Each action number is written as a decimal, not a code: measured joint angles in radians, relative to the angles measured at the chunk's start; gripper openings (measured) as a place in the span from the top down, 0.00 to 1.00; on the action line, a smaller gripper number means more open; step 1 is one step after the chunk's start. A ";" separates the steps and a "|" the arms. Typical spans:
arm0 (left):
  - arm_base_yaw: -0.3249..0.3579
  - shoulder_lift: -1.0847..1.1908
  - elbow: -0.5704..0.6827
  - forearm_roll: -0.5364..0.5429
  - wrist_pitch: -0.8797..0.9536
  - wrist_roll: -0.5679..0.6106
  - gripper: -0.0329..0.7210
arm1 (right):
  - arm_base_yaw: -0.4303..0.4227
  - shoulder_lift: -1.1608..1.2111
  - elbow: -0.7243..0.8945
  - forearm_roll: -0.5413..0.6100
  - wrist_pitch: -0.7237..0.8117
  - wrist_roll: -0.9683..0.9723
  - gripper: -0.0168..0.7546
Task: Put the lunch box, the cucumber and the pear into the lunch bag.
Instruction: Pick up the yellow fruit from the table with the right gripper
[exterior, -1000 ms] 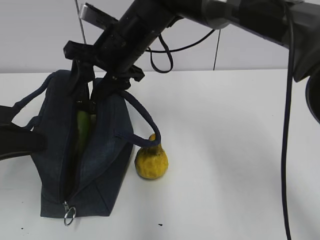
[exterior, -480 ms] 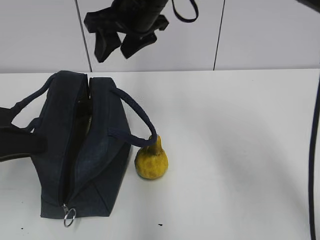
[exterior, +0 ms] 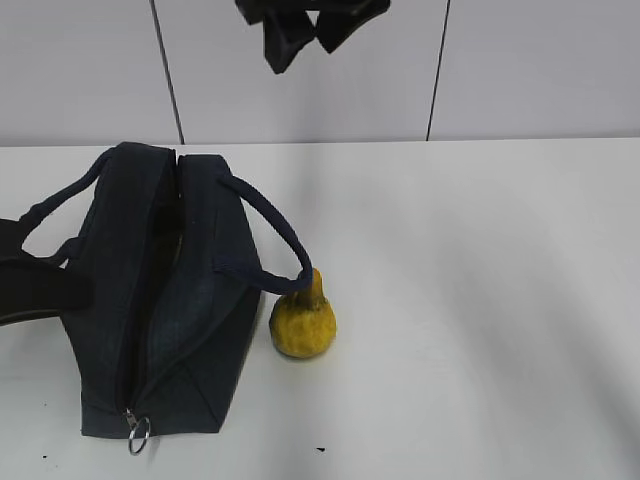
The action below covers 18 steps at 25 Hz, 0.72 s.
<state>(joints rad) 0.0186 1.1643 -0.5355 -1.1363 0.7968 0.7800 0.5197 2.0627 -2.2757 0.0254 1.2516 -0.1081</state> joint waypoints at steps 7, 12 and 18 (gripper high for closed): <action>0.000 0.000 0.000 0.002 0.000 0.000 0.97 | 0.000 -0.150 0.257 -0.085 0.000 0.005 0.36; 0.000 0.000 0.000 0.003 0.000 0.000 0.97 | 0.000 -0.214 0.430 -0.103 0.000 0.005 0.36; 0.000 0.000 0.000 0.004 0.001 0.001 0.97 | 0.000 -0.221 0.604 -0.025 -0.004 -0.020 0.36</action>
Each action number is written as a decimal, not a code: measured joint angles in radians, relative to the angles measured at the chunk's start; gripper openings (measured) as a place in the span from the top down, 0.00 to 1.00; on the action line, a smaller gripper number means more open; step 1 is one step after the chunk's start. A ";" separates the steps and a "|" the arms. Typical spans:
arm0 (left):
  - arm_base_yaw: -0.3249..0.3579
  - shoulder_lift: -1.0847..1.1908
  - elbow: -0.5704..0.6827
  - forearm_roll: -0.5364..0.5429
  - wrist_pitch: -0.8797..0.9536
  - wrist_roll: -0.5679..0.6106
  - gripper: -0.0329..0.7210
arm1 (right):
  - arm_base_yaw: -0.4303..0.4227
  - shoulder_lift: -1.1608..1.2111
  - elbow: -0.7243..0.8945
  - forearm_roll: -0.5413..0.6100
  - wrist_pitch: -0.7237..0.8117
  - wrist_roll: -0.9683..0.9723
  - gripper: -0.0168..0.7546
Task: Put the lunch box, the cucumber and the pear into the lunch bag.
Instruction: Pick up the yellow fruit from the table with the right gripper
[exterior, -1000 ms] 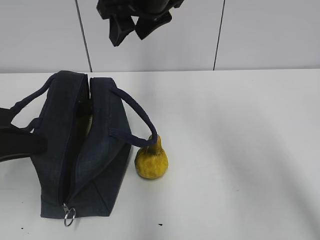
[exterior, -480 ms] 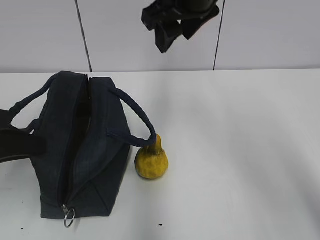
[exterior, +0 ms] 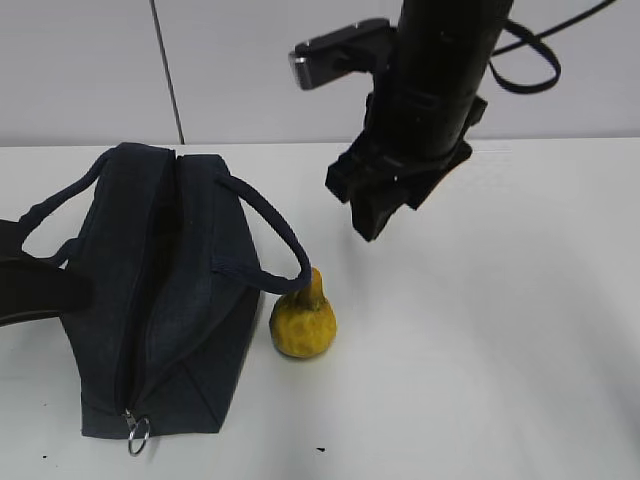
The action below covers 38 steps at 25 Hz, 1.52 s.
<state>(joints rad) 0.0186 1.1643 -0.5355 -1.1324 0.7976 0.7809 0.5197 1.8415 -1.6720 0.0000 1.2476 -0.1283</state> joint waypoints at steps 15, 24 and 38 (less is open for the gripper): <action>0.000 0.000 0.000 0.000 0.000 0.000 0.97 | 0.000 0.056 0.150 0.194 -0.176 -0.163 0.36; 0.000 0.000 0.000 0.002 0.000 0.002 0.97 | 0.000 0.129 0.150 0.242 -0.286 -0.248 0.35; 0.000 0.000 0.000 0.002 0.000 0.002 0.97 | 0.000 0.258 0.075 0.321 -0.330 -0.282 0.37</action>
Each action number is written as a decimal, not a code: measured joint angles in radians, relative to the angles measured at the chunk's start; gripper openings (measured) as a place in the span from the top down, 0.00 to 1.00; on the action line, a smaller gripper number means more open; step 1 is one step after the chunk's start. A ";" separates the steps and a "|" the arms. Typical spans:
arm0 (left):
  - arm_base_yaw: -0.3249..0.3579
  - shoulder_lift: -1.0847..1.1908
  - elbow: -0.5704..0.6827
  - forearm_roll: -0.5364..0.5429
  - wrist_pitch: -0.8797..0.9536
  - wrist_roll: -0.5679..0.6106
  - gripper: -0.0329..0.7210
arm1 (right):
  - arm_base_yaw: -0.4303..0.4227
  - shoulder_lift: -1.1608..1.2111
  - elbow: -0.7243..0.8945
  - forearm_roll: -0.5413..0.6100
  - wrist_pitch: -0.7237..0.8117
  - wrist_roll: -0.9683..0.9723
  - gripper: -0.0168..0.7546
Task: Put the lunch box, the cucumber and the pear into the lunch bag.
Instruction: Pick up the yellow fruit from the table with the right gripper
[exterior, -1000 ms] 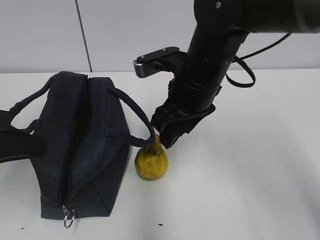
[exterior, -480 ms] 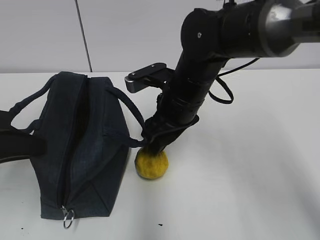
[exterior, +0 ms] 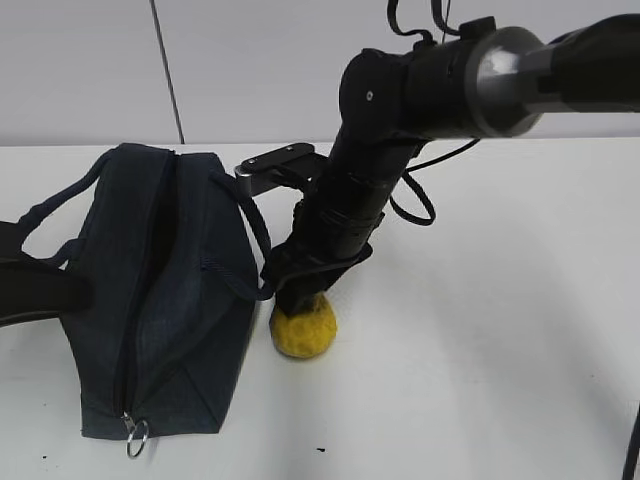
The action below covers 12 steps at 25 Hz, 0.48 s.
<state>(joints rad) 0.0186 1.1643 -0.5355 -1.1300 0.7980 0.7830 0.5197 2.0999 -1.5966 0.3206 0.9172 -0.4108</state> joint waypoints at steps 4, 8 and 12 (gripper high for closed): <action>0.000 0.000 0.000 0.000 0.000 0.000 0.97 | 0.000 0.011 -0.004 0.004 0.002 -0.001 0.51; 0.000 0.000 0.000 0.000 0.000 0.000 0.97 | 0.000 0.011 -0.009 0.003 0.013 -0.003 0.63; 0.000 0.000 0.000 0.000 0.000 0.000 0.97 | 0.000 0.011 -0.019 -0.016 0.036 -0.003 0.64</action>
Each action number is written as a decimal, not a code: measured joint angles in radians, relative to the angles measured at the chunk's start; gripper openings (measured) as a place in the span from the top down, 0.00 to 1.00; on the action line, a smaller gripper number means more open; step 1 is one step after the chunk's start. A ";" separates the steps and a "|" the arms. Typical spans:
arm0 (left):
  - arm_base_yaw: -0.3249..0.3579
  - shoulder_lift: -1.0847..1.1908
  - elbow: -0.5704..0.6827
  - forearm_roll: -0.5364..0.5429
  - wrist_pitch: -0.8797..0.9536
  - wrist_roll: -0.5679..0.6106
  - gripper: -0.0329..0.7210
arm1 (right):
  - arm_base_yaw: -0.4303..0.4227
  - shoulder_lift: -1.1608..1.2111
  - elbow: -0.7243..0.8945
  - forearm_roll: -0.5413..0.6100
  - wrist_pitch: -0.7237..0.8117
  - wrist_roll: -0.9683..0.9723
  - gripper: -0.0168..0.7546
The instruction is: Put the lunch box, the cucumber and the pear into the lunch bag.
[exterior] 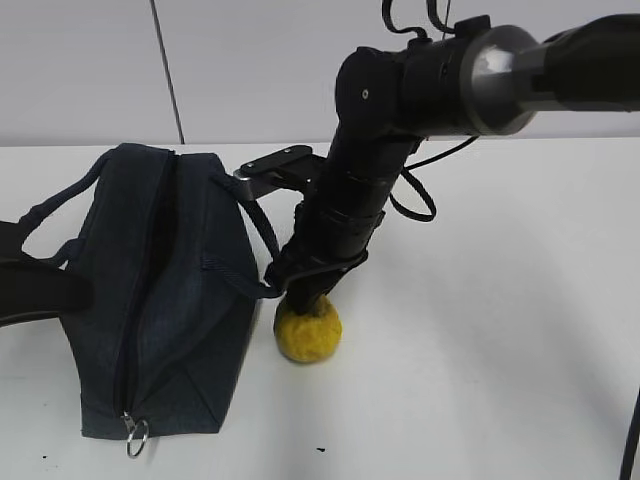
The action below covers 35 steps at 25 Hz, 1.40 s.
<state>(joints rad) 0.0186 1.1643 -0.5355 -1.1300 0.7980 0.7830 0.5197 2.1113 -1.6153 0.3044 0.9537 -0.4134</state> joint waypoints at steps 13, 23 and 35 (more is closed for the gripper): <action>0.000 0.000 0.000 0.000 0.000 0.000 0.97 | 0.000 0.002 -0.202 -0.275 0.222 0.154 0.65; 0.000 0.000 0.000 0.000 0.000 0.000 0.97 | 0.000 -0.060 -0.370 -0.264 0.277 0.204 0.65; 0.000 0.000 0.000 -0.001 0.000 0.000 0.97 | 0.000 -0.153 -0.413 0.174 0.229 0.119 0.65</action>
<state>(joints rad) 0.0186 1.1643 -0.5355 -1.1310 0.7980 0.7830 0.5197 1.9587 -2.0278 0.4779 1.1828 -0.2947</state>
